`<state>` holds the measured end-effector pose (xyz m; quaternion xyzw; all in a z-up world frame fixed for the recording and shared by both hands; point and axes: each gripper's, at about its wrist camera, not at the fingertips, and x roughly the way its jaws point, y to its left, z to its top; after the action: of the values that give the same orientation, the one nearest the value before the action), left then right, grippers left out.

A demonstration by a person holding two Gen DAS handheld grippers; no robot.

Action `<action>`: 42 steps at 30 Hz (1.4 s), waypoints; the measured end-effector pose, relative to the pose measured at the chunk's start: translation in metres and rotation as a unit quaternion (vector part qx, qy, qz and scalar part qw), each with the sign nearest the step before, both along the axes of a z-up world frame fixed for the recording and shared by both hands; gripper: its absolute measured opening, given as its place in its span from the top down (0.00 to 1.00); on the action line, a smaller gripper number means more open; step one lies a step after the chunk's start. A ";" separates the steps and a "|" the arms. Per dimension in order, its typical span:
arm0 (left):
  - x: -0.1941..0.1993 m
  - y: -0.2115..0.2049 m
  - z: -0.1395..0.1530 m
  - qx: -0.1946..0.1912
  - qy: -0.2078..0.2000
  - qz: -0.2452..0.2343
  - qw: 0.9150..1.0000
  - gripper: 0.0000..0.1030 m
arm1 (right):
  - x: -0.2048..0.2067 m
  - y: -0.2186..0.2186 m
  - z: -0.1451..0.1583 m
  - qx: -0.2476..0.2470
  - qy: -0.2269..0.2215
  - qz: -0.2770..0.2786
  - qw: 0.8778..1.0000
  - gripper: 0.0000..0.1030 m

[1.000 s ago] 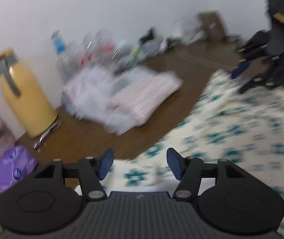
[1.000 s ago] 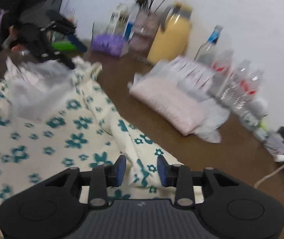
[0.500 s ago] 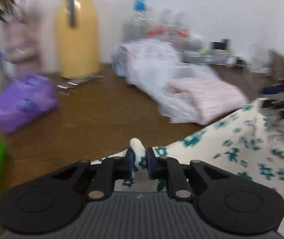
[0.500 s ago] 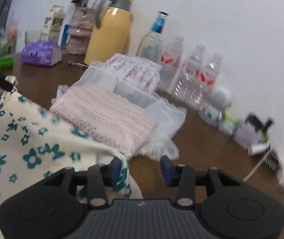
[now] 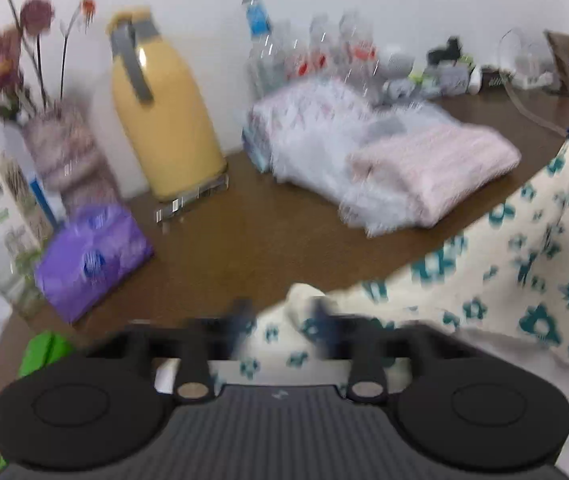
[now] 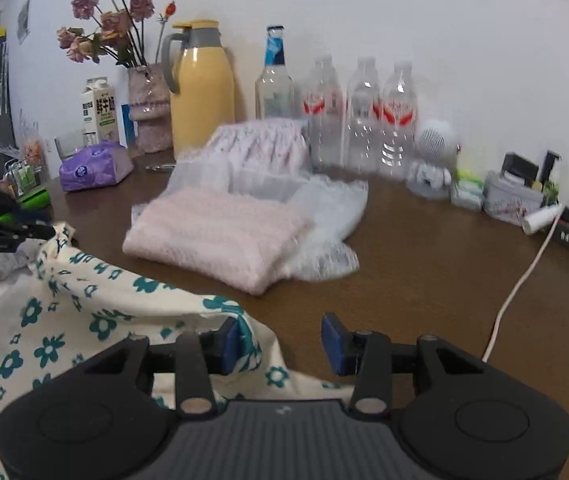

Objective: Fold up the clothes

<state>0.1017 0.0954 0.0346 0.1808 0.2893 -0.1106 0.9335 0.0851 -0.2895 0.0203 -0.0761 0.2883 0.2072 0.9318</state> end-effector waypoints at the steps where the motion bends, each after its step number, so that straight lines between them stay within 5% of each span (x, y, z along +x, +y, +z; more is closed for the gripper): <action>1: 0.002 0.003 -0.003 -0.005 0.008 0.011 1.000 0.97 | 0.004 0.007 0.000 -0.008 0.001 0.001 1.000 0.80; 2: 0.001 0.006 -0.001 -0.010 0.008 0.018 1.000 0.98 | 0.008 0.015 -0.001 -0.017 0.001 0.002 1.000 0.88; 4: 0.000 0.013 0.004 -0.018 0.009 0.033 0.999 0.99 | 0.024 0.021 -0.002 -0.002 0.026 -0.012 1.000 0.87; 7: -0.002 0.022 0.010 -0.032 0.010 0.055 0.998 0.98 | 0.062 0.013 -0.004 0.092 0.113 -0.068 0.987 0.65; 9: -0.003 0.029 0.015 -0.040 0.011 0.070 0.997 0.96 | 0.067 0.001 0.004 0.142 0.129 -0.065 0.979 0.63; 10: -0.004 0.031 0.017 -0.043 0.011 0.074 0.996 0.89 | 0.063 -0.005 0.012 0.157 0.120 -0.059 0.979 0.54; 11: -0.011 0.024 0.023 -0.030 0.004 0.040 0.999 0.82 | 0.057 -0.006 0.018 0.143 0.109 -0.054 0.982 0.40; 13: -0.008 0.021 0.020 -0.030 0.008 0.029 0.999 0.47 | 0.044 -0.008 0.029 0.103 0.088 -0.043 0.990 0.27; 16: -0.005 0.017 0.015 -0.028 0.015 0.013 0.999 0.46 | 0.026 -0.011 0.036 0.043 0.079 0.001 0.996 0.27; 21: 0.001 0.009 0.007 -0.026 0.027 -0.013 0.999 0.47 | 0.010 -0.037 0.017 0.036 0.100 0.020 0.994 0.27; 24: 0.004 0.004 0.003 -0.025 0.034 -0.029 0.999 0.52 | 0.007 -0.038 0.000 -0.020 0.073 -0.006 0.997 0.32; 26: 0.007 0.001 0.000 -0.024 0.039 -0.039 0.998 0.60 | 0.012 -0.034 -0.011 -0.037 0.059 -0.011 0.997 0.55; 28: 0.009 -0.002 -0.003 -0.023 0.043 -0.050 0.998 0.78 | 0.015 -0.030 -0.020 -0.024 0.054 0.002 0.998 0.66; 31: 0.012 -0.006 -0.008 -0.022 0.050 -0.064 0.996 0.83 | 0.014 -0.026 -0.020 -0.014 0.061 0.001 0.998 0.95; 34: -0.001 -0.010 -0.013 -0.018 0.025 -0.020 0.999 0.84 | -0.001 -0.021 -0.014 -0.032 0.084 -0.012 0.996 0.96; 38: -0.020 -0.015 -0.014 -0.013 0.015 -0.041 0.999 0.84 | -0.041 -0.019 -0.011 -0.057 0.088 -0.039 0.994 0.96; 42: -0.023 -0.017 -0.005 0.007 -0.008 -0.052 0.999 0.78 | -0.068 -0.021 0.011 -0.062 0.025 -0.078 0.995 0.92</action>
<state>0.0784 0.0784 0.0299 0.2032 0.2728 -0.1555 0.9274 0.0170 -0.3108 0.0316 -0.1063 0.3285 0.1171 0.9312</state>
